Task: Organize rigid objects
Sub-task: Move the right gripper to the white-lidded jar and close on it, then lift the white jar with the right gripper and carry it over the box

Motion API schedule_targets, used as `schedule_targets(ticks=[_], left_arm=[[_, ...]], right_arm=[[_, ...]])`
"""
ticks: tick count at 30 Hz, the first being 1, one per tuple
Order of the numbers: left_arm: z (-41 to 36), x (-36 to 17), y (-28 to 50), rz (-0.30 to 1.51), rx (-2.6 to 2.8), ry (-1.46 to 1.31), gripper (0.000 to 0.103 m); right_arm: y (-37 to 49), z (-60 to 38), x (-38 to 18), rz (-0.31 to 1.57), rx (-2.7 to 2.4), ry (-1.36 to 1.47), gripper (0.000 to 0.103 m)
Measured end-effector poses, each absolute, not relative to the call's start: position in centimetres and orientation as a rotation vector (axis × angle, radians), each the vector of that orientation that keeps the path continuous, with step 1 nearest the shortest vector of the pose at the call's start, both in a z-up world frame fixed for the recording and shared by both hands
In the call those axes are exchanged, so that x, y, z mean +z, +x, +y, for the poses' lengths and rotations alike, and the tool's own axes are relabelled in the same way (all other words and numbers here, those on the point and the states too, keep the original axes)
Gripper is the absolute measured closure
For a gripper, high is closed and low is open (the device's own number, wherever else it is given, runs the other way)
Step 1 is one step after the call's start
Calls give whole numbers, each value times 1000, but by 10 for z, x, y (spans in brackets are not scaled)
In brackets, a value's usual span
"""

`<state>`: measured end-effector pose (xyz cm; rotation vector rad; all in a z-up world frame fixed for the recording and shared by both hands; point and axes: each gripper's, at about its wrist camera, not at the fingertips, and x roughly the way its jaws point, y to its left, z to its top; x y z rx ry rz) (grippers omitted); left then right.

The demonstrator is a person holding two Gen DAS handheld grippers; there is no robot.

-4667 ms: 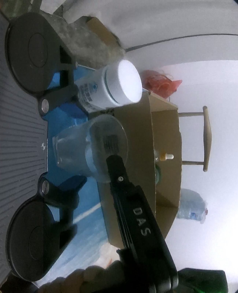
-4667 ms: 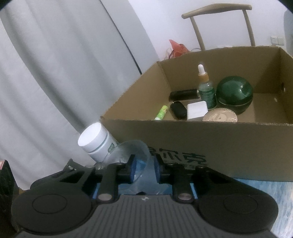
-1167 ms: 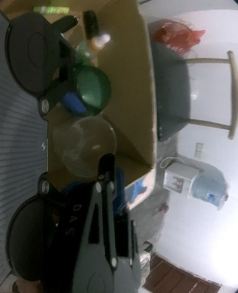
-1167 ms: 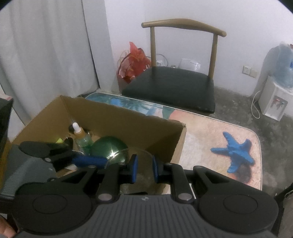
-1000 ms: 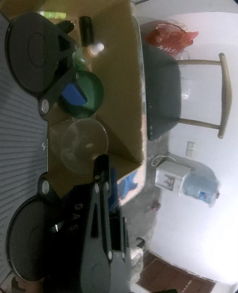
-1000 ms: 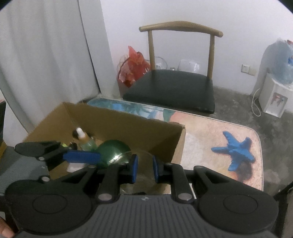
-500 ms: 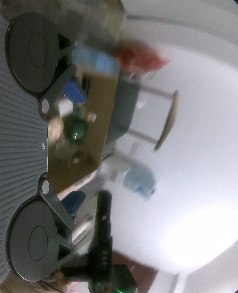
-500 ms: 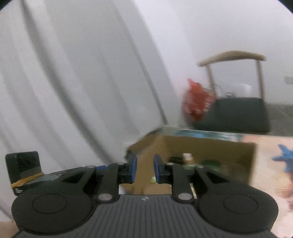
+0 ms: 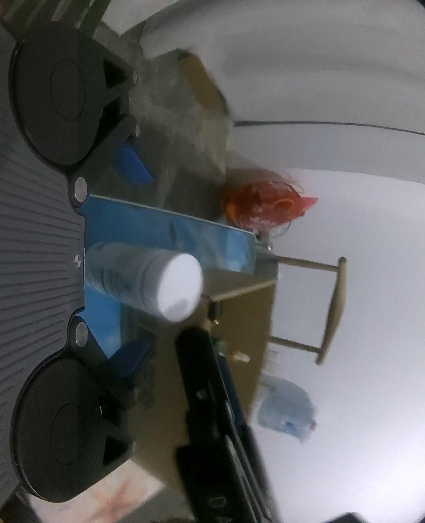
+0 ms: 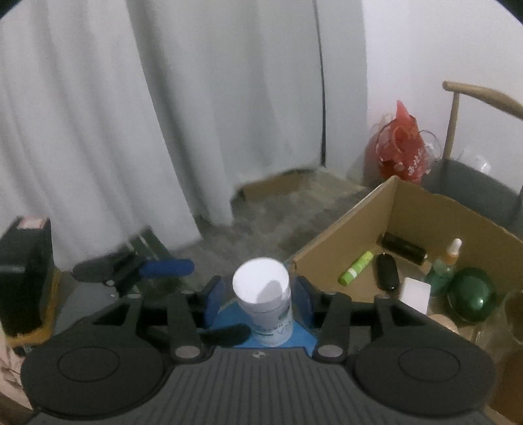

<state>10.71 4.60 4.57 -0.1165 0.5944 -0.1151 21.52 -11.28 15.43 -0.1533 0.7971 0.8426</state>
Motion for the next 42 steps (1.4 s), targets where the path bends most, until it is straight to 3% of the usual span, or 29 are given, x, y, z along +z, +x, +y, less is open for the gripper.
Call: schedule_targets(ticks=[5, 8, 13, 23, 31, 38, 42], left_arm=[[45, 35, 114, 560, -140, -97, 7], [45, 34, 115, 530, -156, -92, 15], [42, 32, 111, 508, -172, -82, 49], [30, 47, 86, 459, -174, -39, 50], [-8, 104, 69, 335, -214, 61, 50], [-69, 149, 102, 225, -357, 105, 50], [-112, 142, 135, 238, -470, 102, 50]], right_arm=[[214, -96, 138, 847, 807, -195, 53], [217, -95, 134, 854, 782, -205, 53], [222, -93, 130, 871, 770, -189, 52], [209, -102, 142, 829, 818, -172, 51], [185, -147, 201, 682, 816, -166, 50], [196, -216, 251, 561, 678, -119, 50], [215, -258, 248, 580, 564, -89, 50]])
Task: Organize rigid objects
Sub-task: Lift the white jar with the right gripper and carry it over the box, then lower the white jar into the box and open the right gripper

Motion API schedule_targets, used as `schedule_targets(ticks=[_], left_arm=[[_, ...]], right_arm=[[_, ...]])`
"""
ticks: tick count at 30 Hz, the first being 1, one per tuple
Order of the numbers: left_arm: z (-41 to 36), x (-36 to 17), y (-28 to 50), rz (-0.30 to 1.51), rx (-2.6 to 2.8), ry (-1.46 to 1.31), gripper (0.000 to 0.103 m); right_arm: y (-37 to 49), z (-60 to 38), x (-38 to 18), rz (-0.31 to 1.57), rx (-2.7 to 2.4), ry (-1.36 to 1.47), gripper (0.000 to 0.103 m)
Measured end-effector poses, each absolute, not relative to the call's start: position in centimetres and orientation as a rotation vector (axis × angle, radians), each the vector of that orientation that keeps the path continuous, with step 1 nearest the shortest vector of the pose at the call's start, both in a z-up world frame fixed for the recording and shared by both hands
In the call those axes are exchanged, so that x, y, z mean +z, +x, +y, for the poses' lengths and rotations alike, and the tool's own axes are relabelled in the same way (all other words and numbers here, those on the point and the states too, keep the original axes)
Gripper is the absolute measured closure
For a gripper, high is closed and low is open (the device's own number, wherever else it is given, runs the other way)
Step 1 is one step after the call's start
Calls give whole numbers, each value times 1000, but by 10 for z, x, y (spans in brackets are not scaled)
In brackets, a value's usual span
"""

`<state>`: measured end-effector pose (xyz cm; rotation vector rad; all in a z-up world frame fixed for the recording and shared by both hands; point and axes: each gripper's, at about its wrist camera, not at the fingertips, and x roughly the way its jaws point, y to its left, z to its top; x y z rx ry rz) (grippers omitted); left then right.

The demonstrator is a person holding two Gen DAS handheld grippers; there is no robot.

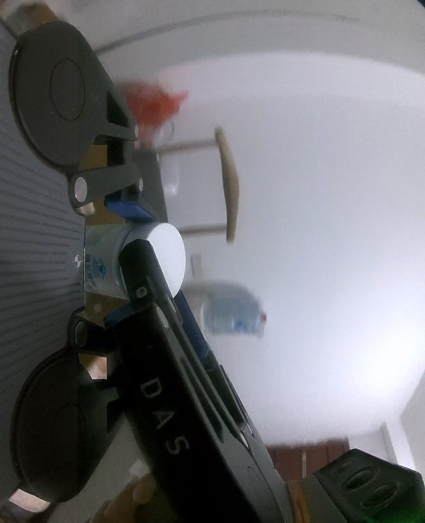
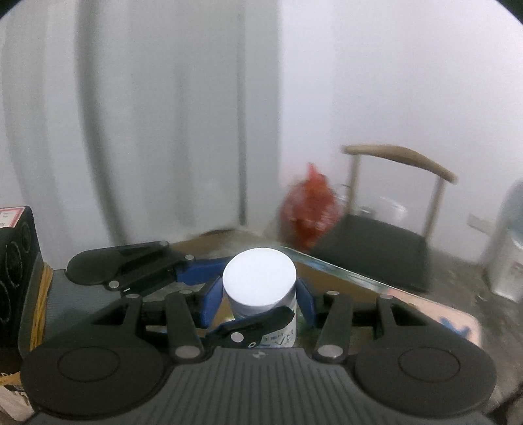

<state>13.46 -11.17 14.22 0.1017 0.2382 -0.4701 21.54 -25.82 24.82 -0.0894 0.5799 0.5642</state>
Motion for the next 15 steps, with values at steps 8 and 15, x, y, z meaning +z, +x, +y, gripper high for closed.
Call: schedule_targets(ticks=[8, 15], left_arm=[[-163, 86, 179, 421, -576, 73, 50], [-163, 57, 190, 501, -566, 64, 50]], right_arm=[[255, -305, 186, 730, 466, -19, 50], [279, -318, 150, 801, 465, 15, 50]])
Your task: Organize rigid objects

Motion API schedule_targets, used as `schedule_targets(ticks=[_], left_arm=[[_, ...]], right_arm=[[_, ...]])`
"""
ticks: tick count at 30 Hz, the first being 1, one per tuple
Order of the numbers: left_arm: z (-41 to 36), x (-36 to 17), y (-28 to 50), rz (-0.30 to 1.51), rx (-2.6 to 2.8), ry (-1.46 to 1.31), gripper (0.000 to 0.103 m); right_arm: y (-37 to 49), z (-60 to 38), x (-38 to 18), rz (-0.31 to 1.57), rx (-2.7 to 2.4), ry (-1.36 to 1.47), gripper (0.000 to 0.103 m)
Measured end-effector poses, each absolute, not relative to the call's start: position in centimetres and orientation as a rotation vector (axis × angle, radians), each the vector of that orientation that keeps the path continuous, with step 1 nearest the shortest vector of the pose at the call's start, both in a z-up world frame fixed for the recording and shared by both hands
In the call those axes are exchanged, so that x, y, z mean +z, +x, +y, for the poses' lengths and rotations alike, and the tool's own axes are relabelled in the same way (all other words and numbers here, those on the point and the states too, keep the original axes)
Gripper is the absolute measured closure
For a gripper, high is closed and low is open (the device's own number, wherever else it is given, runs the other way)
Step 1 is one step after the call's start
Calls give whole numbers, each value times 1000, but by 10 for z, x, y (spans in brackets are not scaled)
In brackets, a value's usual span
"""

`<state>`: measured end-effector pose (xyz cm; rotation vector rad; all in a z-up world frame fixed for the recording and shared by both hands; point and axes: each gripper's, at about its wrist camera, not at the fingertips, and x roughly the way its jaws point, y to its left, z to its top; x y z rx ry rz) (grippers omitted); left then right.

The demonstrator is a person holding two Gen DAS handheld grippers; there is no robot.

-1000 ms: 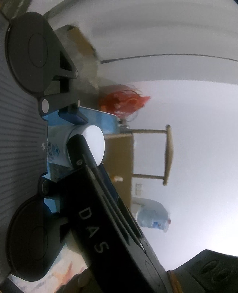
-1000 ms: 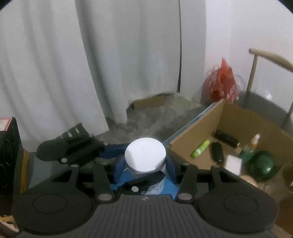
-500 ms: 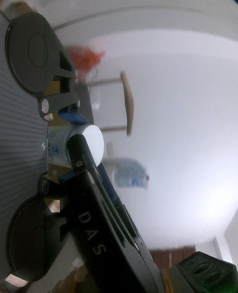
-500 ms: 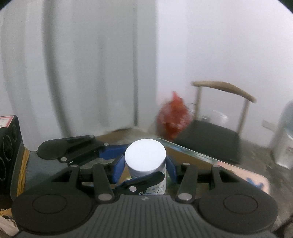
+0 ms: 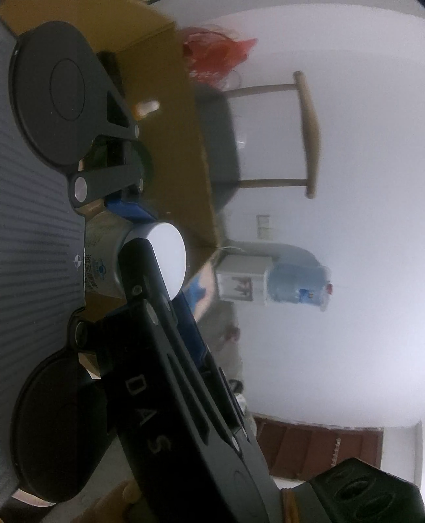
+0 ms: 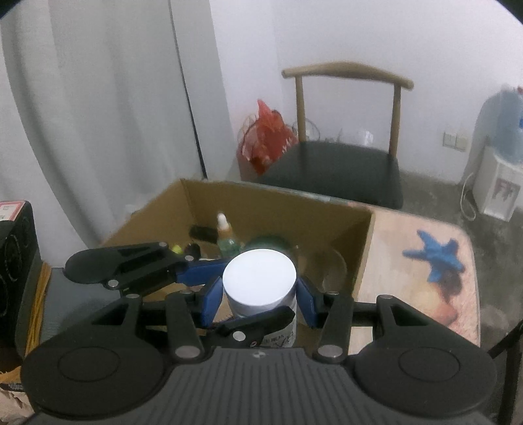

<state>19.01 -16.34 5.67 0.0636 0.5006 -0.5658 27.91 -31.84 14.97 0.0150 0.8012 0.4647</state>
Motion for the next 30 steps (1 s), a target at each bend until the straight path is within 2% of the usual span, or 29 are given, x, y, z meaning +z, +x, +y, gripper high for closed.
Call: schedule_targets(ticks=[7, 12, 14, 16, 20, 30], left_arm=[[-169, 42, 198, 593, -575, 91, 48], [-173, 41, 194, 604, -582, 102, 41], [-173, 42, 195, 596, -575, 110, 35], [-176, 43, 200, 590, -564, 116, 21], [-176, 46, 197, 575, -564, 118, 2], [-153, 72, 169, 552, -523, 99, 0]], right_arm=[[280, -323, 129, 860, 455, -3, 50], [284, -326, 123, 884, 451, 4, 50], [284, -327, 122, 885, 450, 13, 50], [285, -328, 121, 885, 447, 25, 50], [283, -329, 123, 886, 444, 37, 50], [254, -351, 161, 745, 457, 201, 39]])
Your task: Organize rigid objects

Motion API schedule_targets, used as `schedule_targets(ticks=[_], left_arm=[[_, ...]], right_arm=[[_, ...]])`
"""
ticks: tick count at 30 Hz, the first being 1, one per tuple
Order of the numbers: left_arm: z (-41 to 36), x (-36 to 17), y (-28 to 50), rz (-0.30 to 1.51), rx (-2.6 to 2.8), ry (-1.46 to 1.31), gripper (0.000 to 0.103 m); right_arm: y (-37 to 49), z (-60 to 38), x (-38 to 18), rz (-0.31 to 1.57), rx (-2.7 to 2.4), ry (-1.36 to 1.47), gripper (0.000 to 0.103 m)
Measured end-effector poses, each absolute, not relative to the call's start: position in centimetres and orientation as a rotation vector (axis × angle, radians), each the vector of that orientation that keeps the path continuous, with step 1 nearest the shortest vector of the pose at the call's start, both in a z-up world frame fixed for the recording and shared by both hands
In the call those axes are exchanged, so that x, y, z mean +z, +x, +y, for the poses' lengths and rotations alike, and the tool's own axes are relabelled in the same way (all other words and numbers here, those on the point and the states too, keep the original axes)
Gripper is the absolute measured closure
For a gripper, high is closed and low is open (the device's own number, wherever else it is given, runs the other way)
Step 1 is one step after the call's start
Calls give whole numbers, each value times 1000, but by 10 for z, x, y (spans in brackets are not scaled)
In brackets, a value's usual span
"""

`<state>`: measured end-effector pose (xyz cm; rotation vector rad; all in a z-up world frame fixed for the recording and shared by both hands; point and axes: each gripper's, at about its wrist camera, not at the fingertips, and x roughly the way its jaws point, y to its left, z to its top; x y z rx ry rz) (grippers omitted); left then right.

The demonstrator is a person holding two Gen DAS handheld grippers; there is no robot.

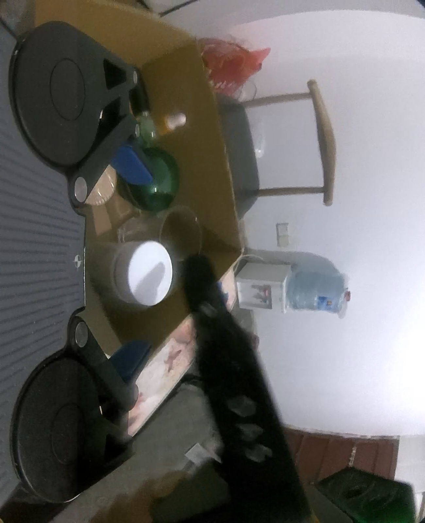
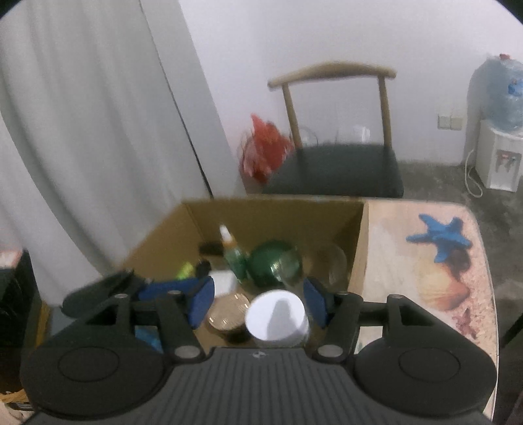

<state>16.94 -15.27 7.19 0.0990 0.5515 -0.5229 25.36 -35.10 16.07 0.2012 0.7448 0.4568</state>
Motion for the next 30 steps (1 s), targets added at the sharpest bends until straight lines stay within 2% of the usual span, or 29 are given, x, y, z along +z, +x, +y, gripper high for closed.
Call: schedule_targets(ticks=[6, 9, 11, 13, 21, 30], left_arm=[[-116, 99, 128, 488, -491, 63, 0], [-94, 112, 105, 474, -435, 50, 0], [-77, 119, 92, 471, -360, 47, 0], [-63, 121, 84, 476, -267, 36, 0], [-31, 97, 96, 627, 36, -27, 0], [-52, 93, 113, 635, 92, 63, 0]], right_arm=[[209, -369, 184, 636, 456, 325, 33], [175, -376, 191, 564, 459, 403, 20], [153, -376, 191, 523, 458, 438, 6], [137, -373, 189, 502, 441, 446, 1], [123, -335, 170, 527, 306, 399, 0], [132, -292, 161, 572, 132, 181, 0]])
